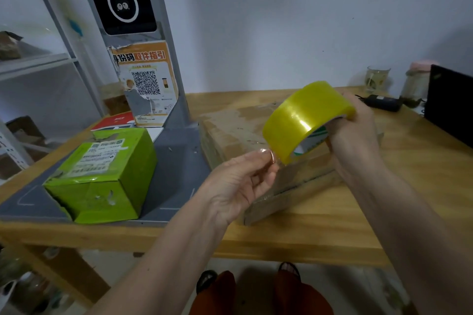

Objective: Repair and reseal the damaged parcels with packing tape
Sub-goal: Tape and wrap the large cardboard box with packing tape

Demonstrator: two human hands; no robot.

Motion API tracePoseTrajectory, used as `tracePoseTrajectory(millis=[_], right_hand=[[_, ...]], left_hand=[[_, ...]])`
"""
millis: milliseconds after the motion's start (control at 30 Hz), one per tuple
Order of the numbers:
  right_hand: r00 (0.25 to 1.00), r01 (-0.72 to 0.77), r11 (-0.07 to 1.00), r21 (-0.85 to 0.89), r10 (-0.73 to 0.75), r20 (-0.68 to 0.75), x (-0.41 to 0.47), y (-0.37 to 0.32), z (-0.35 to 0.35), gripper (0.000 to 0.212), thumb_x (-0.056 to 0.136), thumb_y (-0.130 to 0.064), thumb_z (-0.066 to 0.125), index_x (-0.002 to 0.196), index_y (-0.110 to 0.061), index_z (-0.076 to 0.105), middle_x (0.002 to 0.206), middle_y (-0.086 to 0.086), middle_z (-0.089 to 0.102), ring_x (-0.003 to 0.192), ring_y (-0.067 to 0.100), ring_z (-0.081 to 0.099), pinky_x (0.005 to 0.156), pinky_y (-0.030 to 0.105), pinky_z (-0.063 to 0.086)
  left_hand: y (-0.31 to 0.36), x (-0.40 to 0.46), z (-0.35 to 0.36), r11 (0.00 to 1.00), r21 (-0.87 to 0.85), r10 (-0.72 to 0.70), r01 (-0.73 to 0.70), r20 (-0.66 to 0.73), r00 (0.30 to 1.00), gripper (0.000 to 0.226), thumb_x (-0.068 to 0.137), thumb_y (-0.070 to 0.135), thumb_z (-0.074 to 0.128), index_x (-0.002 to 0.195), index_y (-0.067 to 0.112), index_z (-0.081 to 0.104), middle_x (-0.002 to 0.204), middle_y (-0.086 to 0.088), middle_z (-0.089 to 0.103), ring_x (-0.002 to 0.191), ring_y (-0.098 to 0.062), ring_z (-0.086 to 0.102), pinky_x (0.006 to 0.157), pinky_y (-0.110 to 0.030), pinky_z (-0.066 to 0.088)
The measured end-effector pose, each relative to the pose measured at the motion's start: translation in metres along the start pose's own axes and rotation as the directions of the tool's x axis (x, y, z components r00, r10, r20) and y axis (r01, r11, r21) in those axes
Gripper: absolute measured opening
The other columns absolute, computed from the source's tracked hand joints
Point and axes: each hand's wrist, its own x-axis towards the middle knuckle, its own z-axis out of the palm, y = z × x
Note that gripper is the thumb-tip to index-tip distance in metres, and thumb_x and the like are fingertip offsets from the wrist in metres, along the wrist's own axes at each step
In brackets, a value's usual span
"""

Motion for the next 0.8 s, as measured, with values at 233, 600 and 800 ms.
tracePoseTrajectory(millis=[233,600,800], right_hand=[[0.997,-0.027,0.98,-0.196,0.04,0.062,-0.02,-0.012,-0.011,0.031,0.084,0.003,0.06,0.101,-0.022,0.056,0.098,0.002,0.064,0.088,0.012,0.061,0.067,0.024,0.048],[0.935,0.12,0.919,-0.375,0.022,0.354,-0.034,-0.024,-0.012,0.05,0.053,-0.047,0.085,0.095,-0.033,0.062,0.088,-0.014,0.07,0.079,-0.001,0.066,0.064,0.015,0.051],[0.732,-0.194,0.889,-0.415,0.413,0.542,-0.028,-0.033,-0.022,0.028,0.067,-0.022,0.075,0.09,-0.029,0.062,0.075,-0.018,0.071,0.064,-0.002,0.067,0.048,0.008,0.046]], left_hand=[[0.016,0.003,0.018,0.909,0.39,0.228,-0.145,-0.176,0.958,0.009,0.096,0.005,0.055,0.095,0.001,0.064,0.093,-0.019,0.069,0.08,-0.025,0.068,0.081,-0.039,0.06],[0.085,0.047,0.014,0.313,0.924,0.53,-0.219,0.022,0.848,0.019,0.094,0.007,0.059,0.076,0.006,0.063,0.058,0.003,0.057,0.041,-0.004,0.048,0.05,-0.021,0.045],[0.119,0.084,-0.015,0.2,0.972,0.514,-0.125,0.005,0.858,0.023,0.093,0.024,0.066,0.071,0.017,0.062,0.063,0.005,0.062,0.065,-0.012,0.056,0.072,-0.031,0.049]])
